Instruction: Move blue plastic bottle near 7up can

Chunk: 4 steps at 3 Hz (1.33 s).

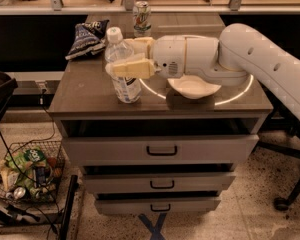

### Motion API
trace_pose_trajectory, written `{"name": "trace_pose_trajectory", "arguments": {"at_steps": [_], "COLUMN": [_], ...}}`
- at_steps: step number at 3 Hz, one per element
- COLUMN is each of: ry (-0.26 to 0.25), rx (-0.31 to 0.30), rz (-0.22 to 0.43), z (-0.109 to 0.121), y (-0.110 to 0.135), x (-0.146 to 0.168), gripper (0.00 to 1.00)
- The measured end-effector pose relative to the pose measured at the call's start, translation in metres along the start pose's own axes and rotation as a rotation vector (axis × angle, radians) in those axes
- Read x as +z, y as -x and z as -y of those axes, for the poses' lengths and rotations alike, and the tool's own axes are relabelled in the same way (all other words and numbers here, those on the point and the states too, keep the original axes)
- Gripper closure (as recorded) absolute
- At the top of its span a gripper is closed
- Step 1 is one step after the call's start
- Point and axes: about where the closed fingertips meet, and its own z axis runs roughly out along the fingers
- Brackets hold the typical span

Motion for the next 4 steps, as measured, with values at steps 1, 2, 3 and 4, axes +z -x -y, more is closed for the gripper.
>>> {"name": "trace_pose_trajectory", "arguments": {"at_steps": [1, 2, 3, 4], "ry": [0.005, 0.01, 0.014, 0.014], "rx": [-0.001, -0.002, -0.003, -0.003], "rz": [0.0, 0.001, 0.001, 0.001], "z": [-0.0013, -0.0027, -0.0038, -0.0039], "y": [0.0009, 0.0017, 0.0025, 0.0025], "x": [0.0025, 0.0049, 0.0069, 0.007], "gripper": [0.65, 0.88, 1.0, 1.0]}}
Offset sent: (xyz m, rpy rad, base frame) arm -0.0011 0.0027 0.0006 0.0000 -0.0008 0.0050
